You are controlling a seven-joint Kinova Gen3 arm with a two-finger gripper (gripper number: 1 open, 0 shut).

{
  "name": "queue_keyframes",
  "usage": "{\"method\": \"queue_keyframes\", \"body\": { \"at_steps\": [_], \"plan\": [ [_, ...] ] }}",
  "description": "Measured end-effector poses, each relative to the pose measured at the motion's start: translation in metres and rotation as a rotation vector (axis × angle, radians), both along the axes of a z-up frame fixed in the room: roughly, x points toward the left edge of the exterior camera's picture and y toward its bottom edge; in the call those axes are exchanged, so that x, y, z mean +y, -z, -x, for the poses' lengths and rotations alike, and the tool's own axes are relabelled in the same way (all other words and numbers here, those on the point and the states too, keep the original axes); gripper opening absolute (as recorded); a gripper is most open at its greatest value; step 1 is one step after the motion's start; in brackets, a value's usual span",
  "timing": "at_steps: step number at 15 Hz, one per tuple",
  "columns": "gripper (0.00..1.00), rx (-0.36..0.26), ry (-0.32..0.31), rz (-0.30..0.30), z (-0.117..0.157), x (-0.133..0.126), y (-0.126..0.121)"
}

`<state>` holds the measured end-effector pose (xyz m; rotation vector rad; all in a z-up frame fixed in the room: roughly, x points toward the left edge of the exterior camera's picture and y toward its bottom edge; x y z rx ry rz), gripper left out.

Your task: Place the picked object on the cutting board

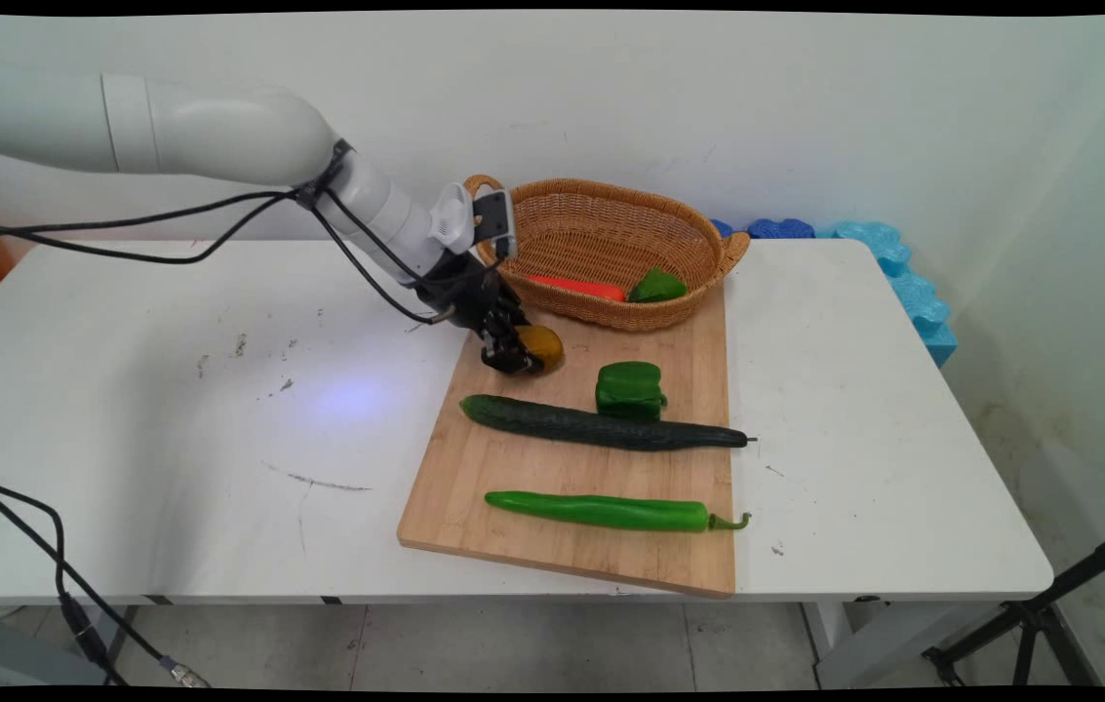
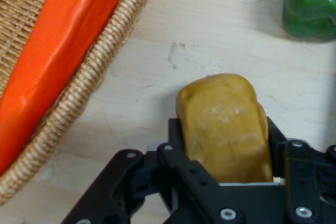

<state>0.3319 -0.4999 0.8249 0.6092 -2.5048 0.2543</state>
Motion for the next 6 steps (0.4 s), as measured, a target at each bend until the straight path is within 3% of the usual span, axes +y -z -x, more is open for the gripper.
{"method": "queue_keyframes", "body": {
  "at_steps": [1, 2, 6],
  "plan": [
    [0.00, 0.002, 0.000, -0.002, 0.0010, -0.0005, 0.0030],
    [1.00, 0.003, 0.000, -0.002, 0.0017, -0.0009, 0.0050],
    [1.00, 0.008, 0.004, -0.001, 0.0032, -0.0007, 0.0089]
  ]
}}
